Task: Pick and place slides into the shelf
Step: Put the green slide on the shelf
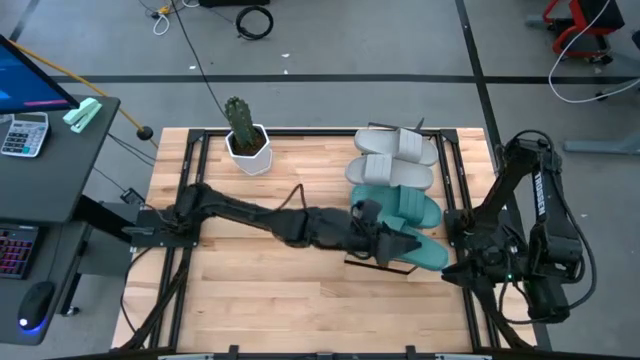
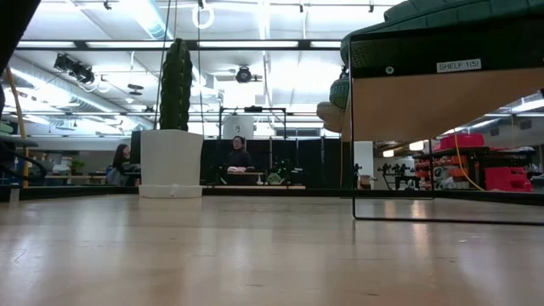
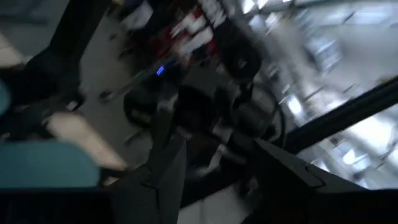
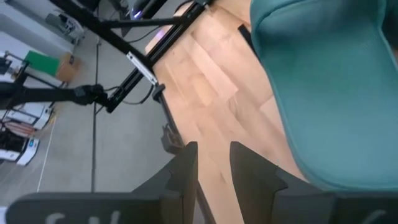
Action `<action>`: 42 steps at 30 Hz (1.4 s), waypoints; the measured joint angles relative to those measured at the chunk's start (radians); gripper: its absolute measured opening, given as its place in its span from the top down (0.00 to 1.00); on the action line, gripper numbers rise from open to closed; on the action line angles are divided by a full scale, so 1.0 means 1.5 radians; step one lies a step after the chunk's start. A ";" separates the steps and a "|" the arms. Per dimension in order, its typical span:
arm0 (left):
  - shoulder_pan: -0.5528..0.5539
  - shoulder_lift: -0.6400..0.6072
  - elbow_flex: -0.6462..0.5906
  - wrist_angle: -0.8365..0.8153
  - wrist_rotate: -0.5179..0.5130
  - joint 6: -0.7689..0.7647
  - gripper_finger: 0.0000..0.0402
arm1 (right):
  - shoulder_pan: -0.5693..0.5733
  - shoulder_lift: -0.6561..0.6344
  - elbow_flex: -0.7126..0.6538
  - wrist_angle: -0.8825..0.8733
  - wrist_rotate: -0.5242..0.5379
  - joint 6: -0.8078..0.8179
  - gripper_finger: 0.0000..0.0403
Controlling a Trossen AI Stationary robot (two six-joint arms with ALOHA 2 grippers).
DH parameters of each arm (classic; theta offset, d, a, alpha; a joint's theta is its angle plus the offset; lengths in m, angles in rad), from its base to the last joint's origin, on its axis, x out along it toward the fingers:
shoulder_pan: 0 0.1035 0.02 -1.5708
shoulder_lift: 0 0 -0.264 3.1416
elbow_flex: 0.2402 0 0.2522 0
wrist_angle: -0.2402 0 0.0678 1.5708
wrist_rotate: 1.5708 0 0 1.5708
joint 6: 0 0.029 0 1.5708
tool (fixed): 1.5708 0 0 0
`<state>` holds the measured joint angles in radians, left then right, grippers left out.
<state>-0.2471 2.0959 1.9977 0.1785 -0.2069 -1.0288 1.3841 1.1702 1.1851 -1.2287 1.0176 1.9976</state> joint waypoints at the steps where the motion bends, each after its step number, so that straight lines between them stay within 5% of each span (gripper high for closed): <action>1: -0.003 0.000 -0.028 0.059 -0.015 0.000 0.54 | 0.005 0.000 0.000 0.000 0.000 0.000 0.75; 6: -0.004 -0.011 -0.142 0.212 -0.089 0.030 0.57 | 0.026 0.000 0.000 0.001 -0.005 0.005 0.75; 14: -0.001 -0.135 -0.313 0.200 -0.136 0.108 0.63 | 0.040 0.000 0.000 0.001 -0.004 0.028 0.75; 21: -0.004 -0.316 -0.542 0.198 -0.197 0.115 0.64 | 0.039 0.000 0.000 -0.076 -0.004 0.109 0.75; 32: -0.007 -0.490 -0.788 0.221 -0.196 0.055 0.67 | -0.069 -0.018 0.000 -0.128 0.007 0.133 0.78; 42: 0.011 -0.517 -0.827 0.231 -0.101 0.035 0.67 | -0.041 -0.016 0.000 -0.129 0.033 0.179 0.83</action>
<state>-0.2307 1.3201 0.7574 0.5257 -0.3589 -0.9758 1.3225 1.1463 1.1847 -1.4219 1.0667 2.2668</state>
